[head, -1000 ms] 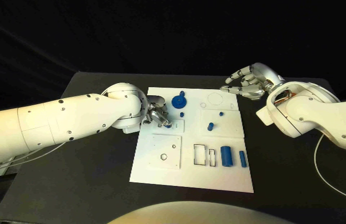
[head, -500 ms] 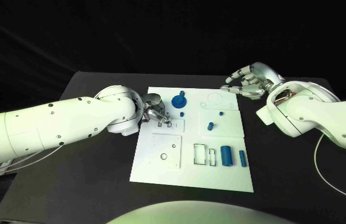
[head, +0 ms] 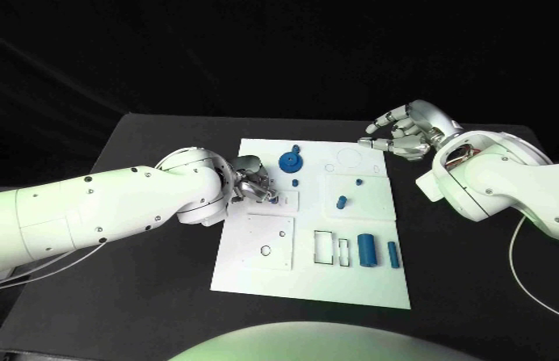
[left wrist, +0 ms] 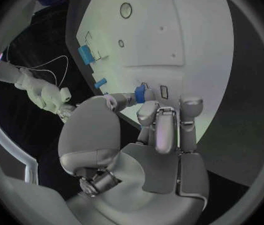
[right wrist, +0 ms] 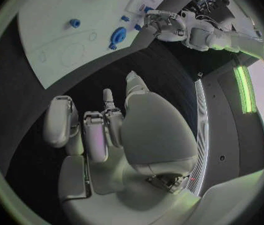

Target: Assemble the parts on the task board

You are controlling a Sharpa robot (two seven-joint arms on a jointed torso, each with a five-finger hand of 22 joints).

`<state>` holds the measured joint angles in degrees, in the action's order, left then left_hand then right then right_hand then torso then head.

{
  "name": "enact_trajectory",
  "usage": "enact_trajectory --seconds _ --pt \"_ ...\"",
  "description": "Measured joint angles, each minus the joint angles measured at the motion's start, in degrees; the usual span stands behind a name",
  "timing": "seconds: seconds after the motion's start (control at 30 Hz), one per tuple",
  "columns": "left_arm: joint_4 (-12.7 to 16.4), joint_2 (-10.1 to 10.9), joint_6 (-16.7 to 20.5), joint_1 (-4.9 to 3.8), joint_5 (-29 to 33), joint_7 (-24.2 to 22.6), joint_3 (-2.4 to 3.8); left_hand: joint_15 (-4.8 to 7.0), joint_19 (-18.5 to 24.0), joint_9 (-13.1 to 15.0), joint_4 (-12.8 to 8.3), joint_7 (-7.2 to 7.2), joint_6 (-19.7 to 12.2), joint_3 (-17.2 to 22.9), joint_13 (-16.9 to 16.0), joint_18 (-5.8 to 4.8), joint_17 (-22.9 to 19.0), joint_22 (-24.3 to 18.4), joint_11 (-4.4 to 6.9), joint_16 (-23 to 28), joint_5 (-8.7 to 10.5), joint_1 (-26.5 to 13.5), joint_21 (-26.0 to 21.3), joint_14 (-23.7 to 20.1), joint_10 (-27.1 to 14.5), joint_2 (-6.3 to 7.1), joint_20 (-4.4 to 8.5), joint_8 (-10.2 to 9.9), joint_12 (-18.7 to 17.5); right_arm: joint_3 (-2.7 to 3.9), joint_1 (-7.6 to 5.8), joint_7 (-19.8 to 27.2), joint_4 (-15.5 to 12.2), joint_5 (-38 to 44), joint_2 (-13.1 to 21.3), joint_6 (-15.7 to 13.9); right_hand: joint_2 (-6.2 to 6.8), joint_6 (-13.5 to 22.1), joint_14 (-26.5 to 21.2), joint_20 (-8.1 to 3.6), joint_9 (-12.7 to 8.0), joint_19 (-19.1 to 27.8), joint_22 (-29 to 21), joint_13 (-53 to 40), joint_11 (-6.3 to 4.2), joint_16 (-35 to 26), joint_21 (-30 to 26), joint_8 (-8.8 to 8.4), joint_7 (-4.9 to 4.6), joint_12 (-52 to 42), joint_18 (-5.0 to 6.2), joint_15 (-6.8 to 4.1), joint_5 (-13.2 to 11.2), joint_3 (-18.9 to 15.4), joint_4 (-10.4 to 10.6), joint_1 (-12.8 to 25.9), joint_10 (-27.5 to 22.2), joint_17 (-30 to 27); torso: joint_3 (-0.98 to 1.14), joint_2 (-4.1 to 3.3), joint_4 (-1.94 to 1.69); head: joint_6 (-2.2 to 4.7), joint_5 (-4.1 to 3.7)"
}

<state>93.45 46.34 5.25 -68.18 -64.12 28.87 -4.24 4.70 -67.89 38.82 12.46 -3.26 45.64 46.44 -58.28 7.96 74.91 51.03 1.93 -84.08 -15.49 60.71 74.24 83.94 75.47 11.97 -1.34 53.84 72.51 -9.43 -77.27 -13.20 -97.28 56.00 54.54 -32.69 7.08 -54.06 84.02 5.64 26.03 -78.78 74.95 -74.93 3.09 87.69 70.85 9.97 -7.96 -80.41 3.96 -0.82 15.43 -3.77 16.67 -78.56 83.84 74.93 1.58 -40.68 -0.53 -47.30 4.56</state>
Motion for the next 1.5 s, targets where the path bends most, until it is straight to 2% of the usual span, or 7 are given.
enact_trajectory --seconds 0.13,0.6,1.5 --pt "-0.08 -0.39 0.95 0.32 -0.97 -0.07 -0.03 0.0 -0.13 -0.01 0.0 -0.07 0.07 0.0 -0.07 0.0 0.0 0.27 0.01 0.0 0.0 0.08 0.07 0.0 0.02 -0.08 0.13 -0.02 0.0 0.0 0.04 0.01 0.01 0.0 0.01 0.0 -0.04 0.0 0.0 0.0 0.0 0.0 0.0 -0.02 0.0 0.0 0.0 0.0 0.0 0.0 0.0 0.0 0.0 -0.02 0.02 0.04 0.0 0.0 -0.01 0.0 0.1 0.08 0.04" --pt "-0.24 -1.07 1.67 0.45 -3.02 -0.13 -0.02 0.0 -0.2 -0.05 0.0 -0.08 0.09 0.0 -0.11 0.0 0.0 0.46 0.21 0.0 0.04 0.13 0.22 0.0 0.21 -0.13 0.21 0.19 0.0 0.0 0.08 0.01 0.01 0.01 0.06 0.0 -0.24 0.0 0.0 0.0 -0.01 0.0 -0.01 -0.02 0.0 0.0 0.0 0.0 0.0 0.0 0.0 0.0 0.0 -0.17 0.16 0.24 0.0 -0.01 0.0 -0.1 0.1 0.03 -0.16" --pt "-1.11 -1.7 -2.03 0.41 -6.16 0.13 0.16 0.0 -0.2 -0.1 0.0 -0.17 0.19 0.0 -0.1 0.01 0.0 0.59 0.2 0.0 0.21 0.13 0.22 0.0 0.2 -0.13 0.2 0.14 0.0 0.0 0.17 -0.01 0.08 0.02 0.08 0.01 -0.23 0.0 0.0 0.0 0.02 0.0 -0.03 0.0 0.0 0.0 0.0 0.0 0.0 0.0 0.0 0.0 0.0 -0.16 0.16 0.23 0.0 -0.02 -0.01 -0.03 0.08 -0.46 -0.28"
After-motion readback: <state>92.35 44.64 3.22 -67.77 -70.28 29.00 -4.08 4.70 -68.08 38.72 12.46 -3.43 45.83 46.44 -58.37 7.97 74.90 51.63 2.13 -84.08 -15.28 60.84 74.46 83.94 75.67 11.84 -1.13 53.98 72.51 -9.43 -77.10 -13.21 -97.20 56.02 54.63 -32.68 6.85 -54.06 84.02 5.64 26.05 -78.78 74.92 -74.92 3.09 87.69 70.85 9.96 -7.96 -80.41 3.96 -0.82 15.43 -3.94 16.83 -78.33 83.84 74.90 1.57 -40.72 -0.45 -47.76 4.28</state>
